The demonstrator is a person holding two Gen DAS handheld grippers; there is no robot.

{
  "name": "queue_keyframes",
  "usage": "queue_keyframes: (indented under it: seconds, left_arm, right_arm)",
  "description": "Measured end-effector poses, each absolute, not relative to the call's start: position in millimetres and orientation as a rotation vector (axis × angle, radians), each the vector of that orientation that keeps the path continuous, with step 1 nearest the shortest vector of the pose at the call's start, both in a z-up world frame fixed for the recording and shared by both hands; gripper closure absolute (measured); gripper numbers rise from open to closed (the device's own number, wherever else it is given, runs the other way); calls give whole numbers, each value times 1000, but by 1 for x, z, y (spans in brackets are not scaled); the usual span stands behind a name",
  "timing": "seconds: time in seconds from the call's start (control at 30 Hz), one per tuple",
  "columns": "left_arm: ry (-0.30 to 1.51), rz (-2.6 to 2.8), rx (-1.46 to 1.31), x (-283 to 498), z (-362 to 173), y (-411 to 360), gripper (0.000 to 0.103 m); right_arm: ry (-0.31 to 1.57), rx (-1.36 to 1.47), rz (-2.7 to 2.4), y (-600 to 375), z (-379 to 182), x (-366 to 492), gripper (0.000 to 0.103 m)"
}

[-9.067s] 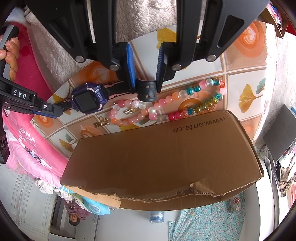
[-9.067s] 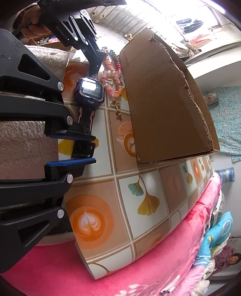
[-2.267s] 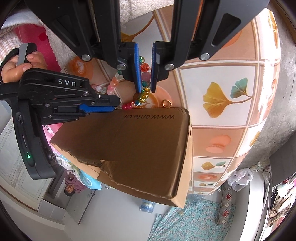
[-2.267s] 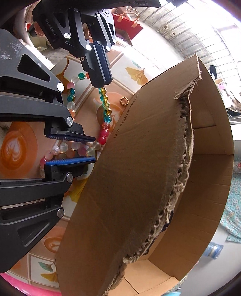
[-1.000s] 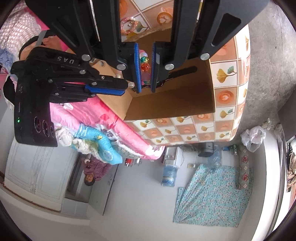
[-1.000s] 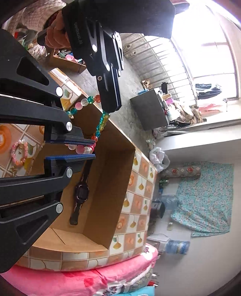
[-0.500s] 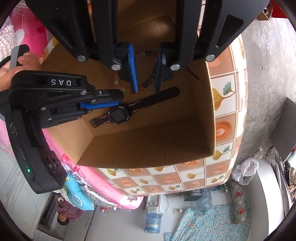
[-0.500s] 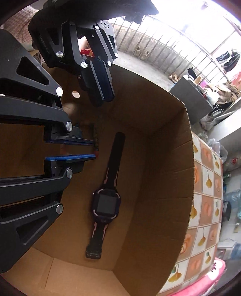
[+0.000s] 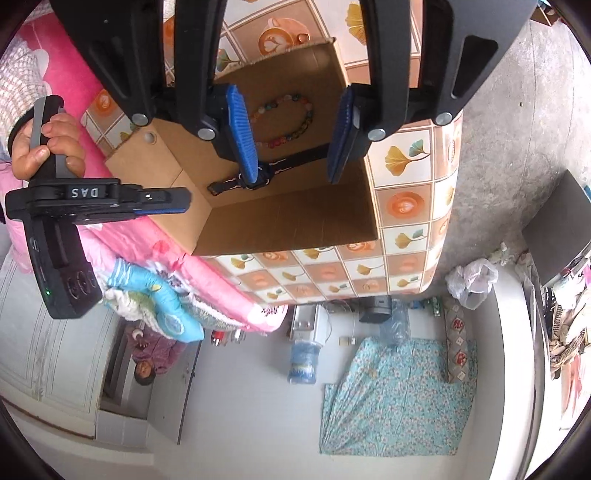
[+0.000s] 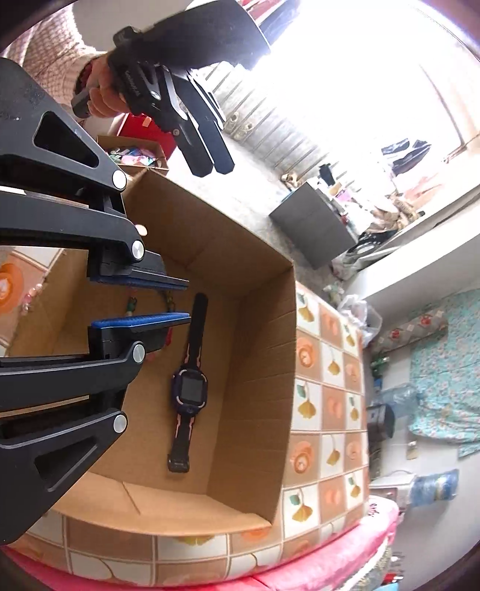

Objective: Organize jewelry
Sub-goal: 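Withdraw the left gripper from the box toward the pink bead bracelet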

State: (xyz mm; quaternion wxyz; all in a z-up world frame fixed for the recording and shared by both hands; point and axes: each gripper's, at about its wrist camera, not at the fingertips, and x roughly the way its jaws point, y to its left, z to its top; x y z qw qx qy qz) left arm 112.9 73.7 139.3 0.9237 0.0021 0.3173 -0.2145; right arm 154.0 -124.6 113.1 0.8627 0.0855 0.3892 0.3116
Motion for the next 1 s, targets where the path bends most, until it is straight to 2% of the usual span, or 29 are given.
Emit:
queue_keyframes:
  seconds: [0.17,0.37,0.63,1.0]
  left_arm:
    - [610,-429,-61,67,125,100,59]
    - [692,-469,-116,37,80,103,59]
    - [775,-448,-181,55,43,92,59]
    - [735,-483,-197,74,36,93,59]
  right_arm:
    - [694,129,651,-151,114,79,84]
    - [753,146,604,-153,75,40,84]
    - [938,165,362,-162,37,87,84]
    - [911,238,337,-172,30,101,85]
